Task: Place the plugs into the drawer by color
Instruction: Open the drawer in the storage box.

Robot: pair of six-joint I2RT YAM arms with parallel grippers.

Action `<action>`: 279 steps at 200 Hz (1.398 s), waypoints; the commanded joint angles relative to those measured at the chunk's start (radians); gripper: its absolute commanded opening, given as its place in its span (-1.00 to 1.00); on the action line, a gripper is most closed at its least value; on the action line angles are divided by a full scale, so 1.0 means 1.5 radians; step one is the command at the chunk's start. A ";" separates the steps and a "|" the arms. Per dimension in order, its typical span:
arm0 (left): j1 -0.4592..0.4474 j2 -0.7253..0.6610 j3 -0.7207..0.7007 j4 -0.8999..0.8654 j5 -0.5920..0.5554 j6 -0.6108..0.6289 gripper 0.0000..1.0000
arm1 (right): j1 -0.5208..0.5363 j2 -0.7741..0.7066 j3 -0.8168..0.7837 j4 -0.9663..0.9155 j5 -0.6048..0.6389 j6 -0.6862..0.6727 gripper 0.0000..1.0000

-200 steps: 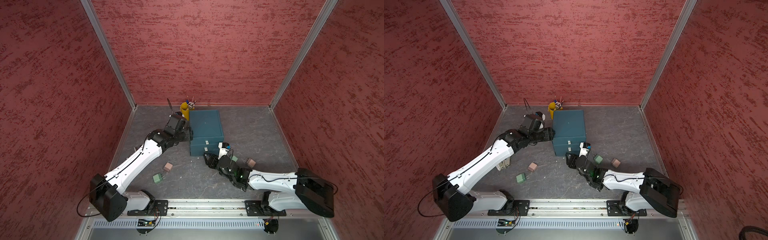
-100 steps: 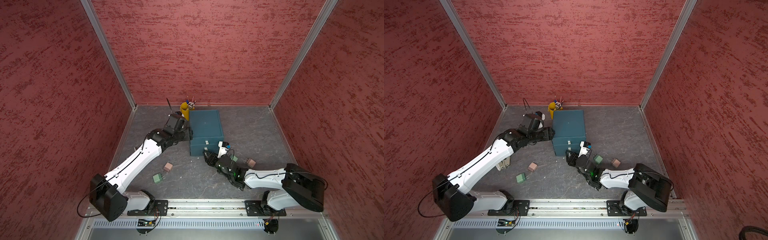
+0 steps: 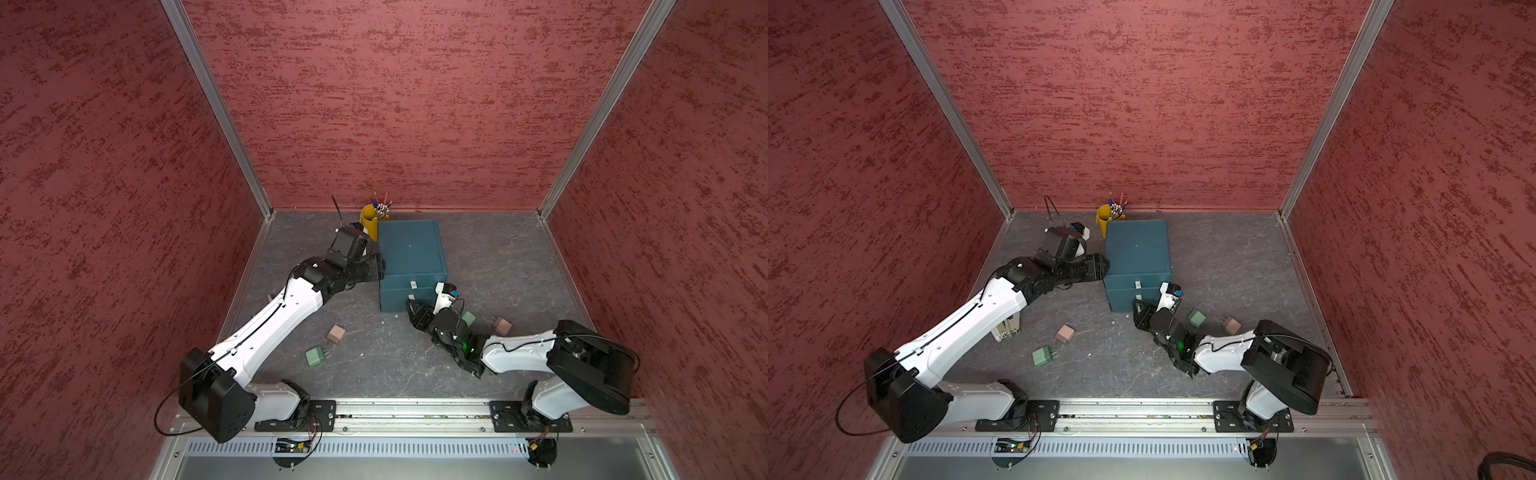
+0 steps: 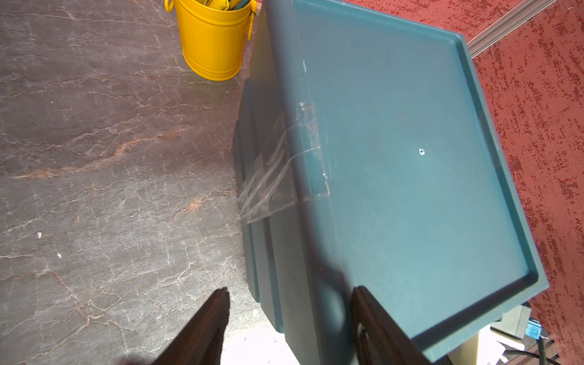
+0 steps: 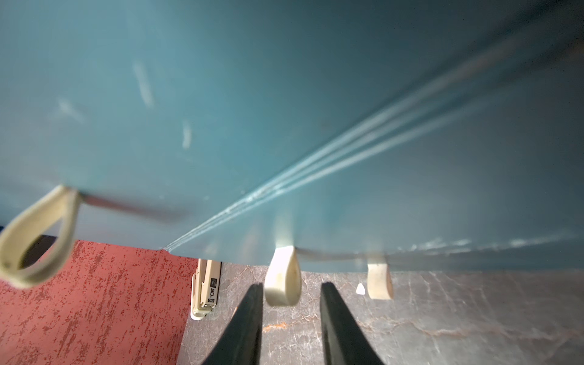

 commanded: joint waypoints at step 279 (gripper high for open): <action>0.016 0.012 -0.023 0.014 -0.008 0.002 0.26 | 0.207 -0.260 0.027 -0.469 0.112 -0.010 -1.00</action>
